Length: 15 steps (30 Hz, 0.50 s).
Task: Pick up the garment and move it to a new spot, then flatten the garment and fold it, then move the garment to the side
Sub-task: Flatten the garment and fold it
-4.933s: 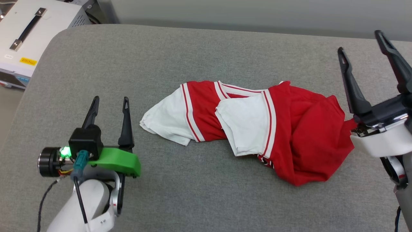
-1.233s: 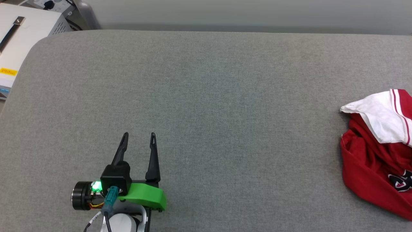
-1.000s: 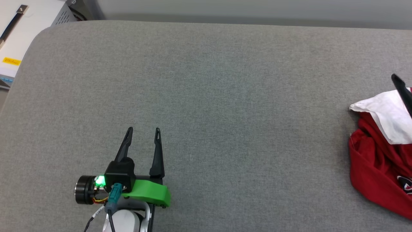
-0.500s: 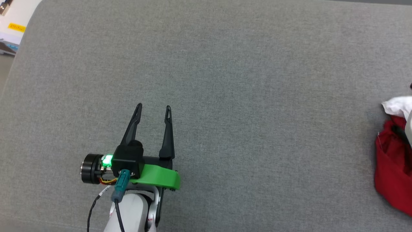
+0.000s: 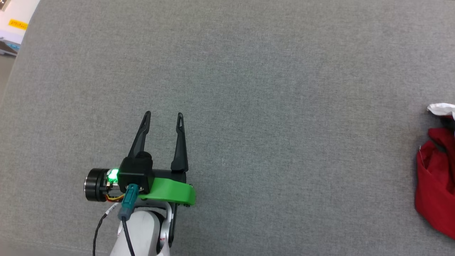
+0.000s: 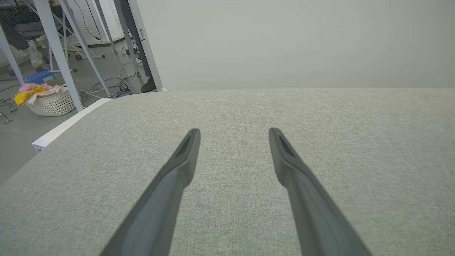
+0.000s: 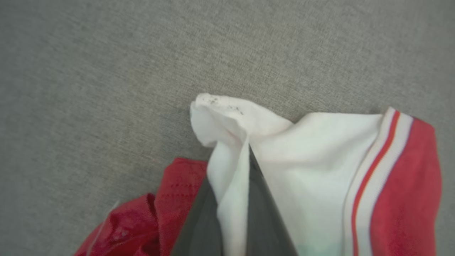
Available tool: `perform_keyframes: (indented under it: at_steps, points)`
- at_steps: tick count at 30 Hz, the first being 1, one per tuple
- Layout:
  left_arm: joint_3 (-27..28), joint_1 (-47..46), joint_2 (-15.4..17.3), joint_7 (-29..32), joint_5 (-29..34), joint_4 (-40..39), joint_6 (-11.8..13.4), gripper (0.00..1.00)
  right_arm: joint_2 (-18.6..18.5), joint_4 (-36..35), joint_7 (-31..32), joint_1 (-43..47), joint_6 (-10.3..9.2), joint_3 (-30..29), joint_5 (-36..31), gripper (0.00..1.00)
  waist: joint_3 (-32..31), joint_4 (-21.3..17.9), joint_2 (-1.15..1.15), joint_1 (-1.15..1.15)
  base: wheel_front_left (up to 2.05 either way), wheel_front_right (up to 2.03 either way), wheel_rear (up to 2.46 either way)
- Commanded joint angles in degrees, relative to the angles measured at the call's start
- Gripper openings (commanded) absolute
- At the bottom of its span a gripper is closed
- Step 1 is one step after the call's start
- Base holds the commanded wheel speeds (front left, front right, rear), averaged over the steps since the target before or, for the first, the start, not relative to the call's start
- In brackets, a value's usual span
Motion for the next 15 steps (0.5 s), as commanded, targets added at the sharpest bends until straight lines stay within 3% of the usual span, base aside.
perform_keyframes:
  at_steps: [1,8,15]
  points:
    - [0.12,0.22,-0.13,-0.33,0.40,-0.06,0.01,1.00,0.17,-0.82,-1.92,0.54,0.02,-0.24,0.68,0.00,-1.76,-0.97,0.00,0.00,0.00,0.00,0.00]
    - [0.43,1.47,-0.13,-0.33,0.57,-0.46,-0.31,1.00,-1.04,-8.07,-9.12,-1.29,0.02,-4.45,0.96,0.00,-4.38,-1.17,0.00,0.00,0.00,0.00,0.00]
    - [0.82,2.34,-0.13,-0.33,0.66,-0.97,-0.52,1.00,3.12,-15.21,-11.00,-5.45,0.02,-5.91,-1.74,0.00,-5.63,0.15,0.00,0.00,0.00,0.00,0.00]
